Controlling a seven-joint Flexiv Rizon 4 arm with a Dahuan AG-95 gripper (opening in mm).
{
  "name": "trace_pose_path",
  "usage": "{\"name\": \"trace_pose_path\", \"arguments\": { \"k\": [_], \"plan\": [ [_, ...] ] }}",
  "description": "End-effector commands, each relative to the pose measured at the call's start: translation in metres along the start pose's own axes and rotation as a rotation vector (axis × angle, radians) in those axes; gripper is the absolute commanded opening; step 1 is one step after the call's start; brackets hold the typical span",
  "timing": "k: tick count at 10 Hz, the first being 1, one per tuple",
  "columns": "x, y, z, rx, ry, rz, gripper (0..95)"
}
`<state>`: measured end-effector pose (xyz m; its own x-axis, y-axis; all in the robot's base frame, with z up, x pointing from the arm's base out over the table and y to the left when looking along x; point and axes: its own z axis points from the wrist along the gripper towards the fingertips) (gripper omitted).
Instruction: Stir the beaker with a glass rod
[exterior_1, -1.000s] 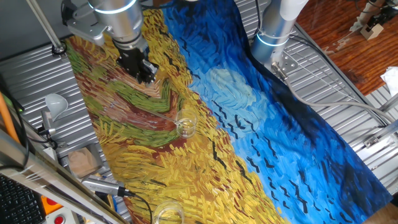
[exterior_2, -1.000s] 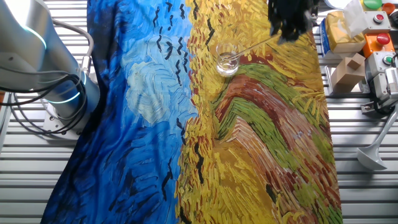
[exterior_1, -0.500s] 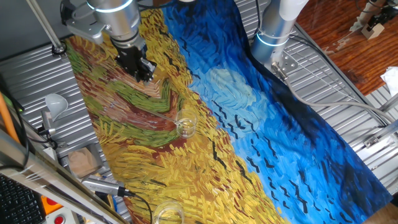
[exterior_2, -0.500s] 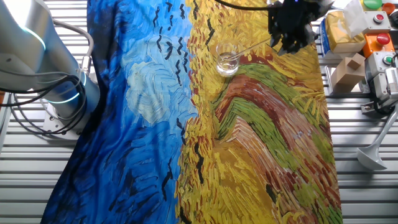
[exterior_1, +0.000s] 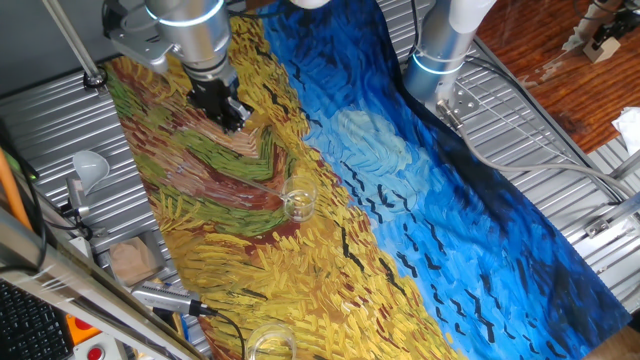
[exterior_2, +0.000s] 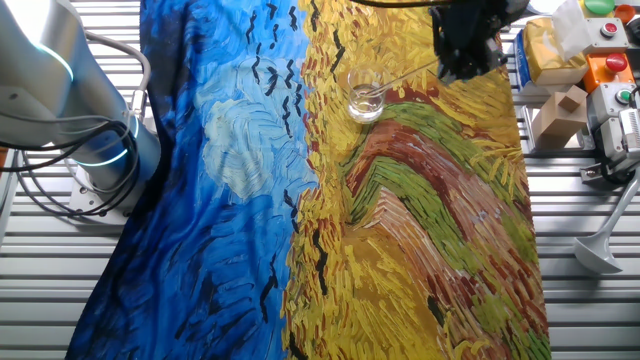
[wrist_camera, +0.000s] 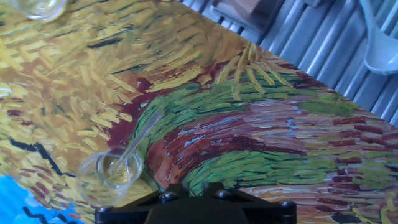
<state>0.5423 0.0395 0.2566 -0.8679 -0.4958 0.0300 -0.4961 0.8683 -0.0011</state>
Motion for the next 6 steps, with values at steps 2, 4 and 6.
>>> {"name": "trace_pose_path", "arguments": {
  "k": [2, 4, 6],
  "plan": [
    [-0.002, -0.006, 0.006, -0.008, -0.008, -0.015, 0.0],
    [-0.003, -0.027, 0.028, 0.001, -0.023, -0.045, 0.0],
    [-0.004, -0.042, 0.057, 0.016, -0.037, -0.073, 0.0]
  ]
}}
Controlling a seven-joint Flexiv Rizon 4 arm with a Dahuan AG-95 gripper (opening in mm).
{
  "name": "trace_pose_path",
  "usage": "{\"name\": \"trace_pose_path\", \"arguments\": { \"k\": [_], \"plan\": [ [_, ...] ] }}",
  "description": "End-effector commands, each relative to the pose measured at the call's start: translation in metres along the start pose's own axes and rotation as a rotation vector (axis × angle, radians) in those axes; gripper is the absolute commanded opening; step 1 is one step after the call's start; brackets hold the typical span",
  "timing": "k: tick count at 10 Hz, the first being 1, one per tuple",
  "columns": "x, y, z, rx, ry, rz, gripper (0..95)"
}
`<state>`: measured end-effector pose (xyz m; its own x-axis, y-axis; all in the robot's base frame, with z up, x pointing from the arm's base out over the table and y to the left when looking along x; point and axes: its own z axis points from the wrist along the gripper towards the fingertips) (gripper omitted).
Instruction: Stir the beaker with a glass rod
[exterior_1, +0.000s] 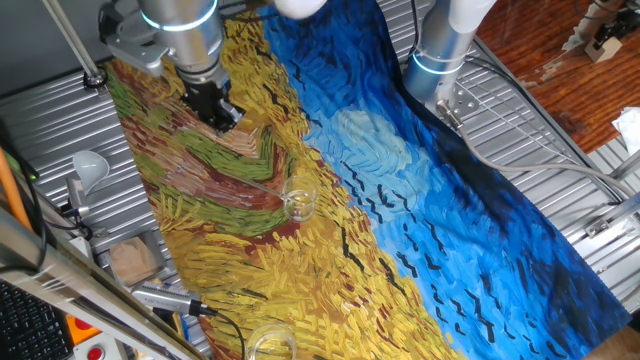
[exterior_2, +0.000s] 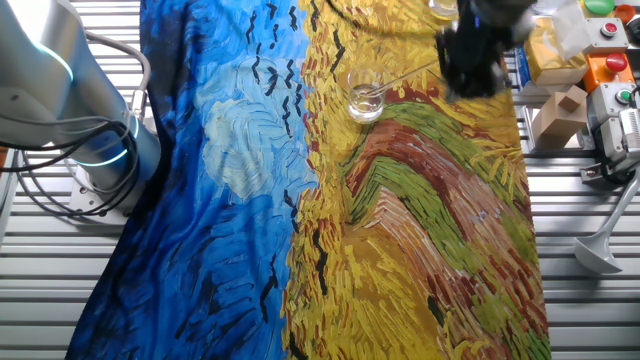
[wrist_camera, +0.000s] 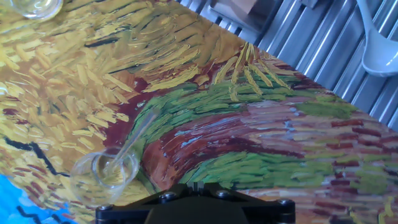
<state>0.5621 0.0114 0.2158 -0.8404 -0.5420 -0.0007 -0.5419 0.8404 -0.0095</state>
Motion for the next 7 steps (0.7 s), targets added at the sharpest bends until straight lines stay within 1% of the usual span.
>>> {"name": "trace_pose_path", "arguments": {
  "k": [1, 2, 3, 4, 5, 7],
  "plan": [
    [0.004, -0.014, 0.028, 0.010, -0.012, -0.032, 0.0],
    [0.008, -0.020, 0.038, 0.009, -0.014, -0.041, 0.0],
    [0.013, -0.027, 0.051, 0.016, -0.010, -0.064, 0.0],
    [0.015, -0.028, 0.056, 0.016, -0.010, -0.066, 0.0],
    [0.016, -0.028, 0.057, 0.018, -0.009, -0.050, 0.0],
    [0.016, -0.028, 0.057, 0.013, -0.013, -0.054, 0.0]
  ]
}}
